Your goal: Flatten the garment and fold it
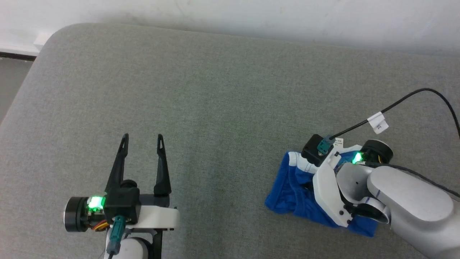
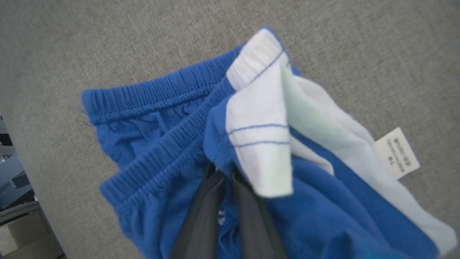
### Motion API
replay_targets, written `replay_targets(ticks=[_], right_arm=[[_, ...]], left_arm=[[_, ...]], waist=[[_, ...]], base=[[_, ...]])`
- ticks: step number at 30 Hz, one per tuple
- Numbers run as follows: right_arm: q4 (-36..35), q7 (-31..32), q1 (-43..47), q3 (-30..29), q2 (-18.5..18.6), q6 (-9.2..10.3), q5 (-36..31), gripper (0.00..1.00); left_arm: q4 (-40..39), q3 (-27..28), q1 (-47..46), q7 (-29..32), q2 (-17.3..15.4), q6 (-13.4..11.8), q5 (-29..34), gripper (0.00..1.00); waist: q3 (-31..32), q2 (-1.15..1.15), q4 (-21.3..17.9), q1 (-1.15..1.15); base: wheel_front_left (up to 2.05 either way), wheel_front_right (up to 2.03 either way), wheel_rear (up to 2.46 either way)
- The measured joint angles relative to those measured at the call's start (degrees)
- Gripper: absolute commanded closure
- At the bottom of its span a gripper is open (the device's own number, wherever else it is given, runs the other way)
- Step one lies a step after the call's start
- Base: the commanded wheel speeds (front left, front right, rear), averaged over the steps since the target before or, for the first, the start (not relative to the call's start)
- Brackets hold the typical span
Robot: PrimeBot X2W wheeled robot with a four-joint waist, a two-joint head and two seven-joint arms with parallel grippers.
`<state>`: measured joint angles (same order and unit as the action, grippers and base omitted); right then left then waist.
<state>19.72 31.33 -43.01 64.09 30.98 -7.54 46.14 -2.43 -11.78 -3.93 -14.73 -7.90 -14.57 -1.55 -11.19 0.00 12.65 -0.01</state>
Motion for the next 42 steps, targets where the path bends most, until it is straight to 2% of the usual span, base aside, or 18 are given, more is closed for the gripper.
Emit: replay_targets(ticks=[3,4,5,6,11,14,18,21,25,28,32,38,42], right_arm=[[0.91,-3.10,-0.83,1.53,-0.21,-0.08,0.85,1.00],[1.00,-4.46,-0.99,1.99,-0.14,-0.08,0.83,0.97],[0.91,-5.83,-1.21,2.58,-0.03,-0.08,0.81,0.66],[0.57,-7.60,-1.33,2.74,0.13,-0.07,0.80,0.00],[-4.09,-16.80,-2.61,0.12,2.60,-0.07,-0.03,0.00],[-6.97,-22.18,-3.11,-4.13,4.86,-0.08,-2.08,0.00],[-7.57,-29.96,-2.38,-13.71,6.26,-0.07,-7.13,0.00],[-5.98,-36.17,0.33,-23.36,5.06,-0.05,-12.32,0.00],[-4.63,-42.64,7.21,-35.72,0.60,-0.05,-20.51,0.00],[-5.31,-44.95,13.43,-45.52,-3.94,-0.05,-26.08,0.00],[-9.91,-45.85,22.42,-55.57,-10.85,-0.05,-32.93,0.00],[-18.36,-46.06,34.67,-64.29,-20.59,-0.05,-38.89,0.00],[-21.34,-46.06,40.96,-66.26,-24.44,-0.05,-40.92,0.00]], left_arm=[[0.16,0.51,0.01,0.00,0.10,0.00,0.07,0.00],[0.29,0.66,0.05,0.00,0.10,0.00,0.08,0.00],[0.44,0.78,0.10,0.00,0.09,0.04,0.08,0.00],[0.64,0.92,0.16,0.00,0.07,0.36,0.08,0.00],[1.20,1.91,0.88,0.00,-0.18,0.43,0.09,0.00],[1.34,2.34,1.80,0.00,-0.54,0.54,0.10,0.00],[1.31,2.53,1.84,0.01,-0.77,1.00,0.14,0.00],[1.29,2.87,2.21,0.01,-0.80,1.00,0.14,0.00],[1.26,3.32,2.49,0.00,-0.81,1.00,0.14,0.00],[1.19,3.69,2.69,0.00,-0.80,1.00,0.14,0.00],[0.90,4.08,3.03,0.00,-0.78,1.10,0.14,0.00],[0.59,4.36,4.07,0.00,-0.74,1.77,0.14,0.00],[0.46,4.38,4.47,0.00,-0.67,2.03,0.14,0.00]], waist=[[-0.02,0.00,-0.30,0.00],[0.10,0.00,-0.51,0.00],[0.27,0.00,-0.74,0.01],[0.51,0.00,-1.02,0.01],[2.12,0.00,-3.02,0.01],[3.03,0.00,-4.61,0.00],[4.03,0.00,-6.85,0.00],[4.63,0.00,-8.50,0.00],[5.39,0.00,-10.42,0.00],[6.09,0.01,-11.37,0.00],[6.95,0.00,-11.97,0.00],[7.43,0.01,-11.84,0.00],[7.72,0.01,-11.58,0.00]], base=[[0.00,0.00,0.00],[0.00,0.00,0.00],[0.00,0.00,0.00],[0.00,0.00,0.00],[0.00,0.00,0.00],[0.00,0.00,0.00],[0.00,0.00,0.00],[0.00,0.00,0.00],[0.00,0.00,0.00],[0.00,0.00,0.00],[0.00,0.00,0.00],[0.00,0.00,0.00],[0.00,0.00,0.00]])
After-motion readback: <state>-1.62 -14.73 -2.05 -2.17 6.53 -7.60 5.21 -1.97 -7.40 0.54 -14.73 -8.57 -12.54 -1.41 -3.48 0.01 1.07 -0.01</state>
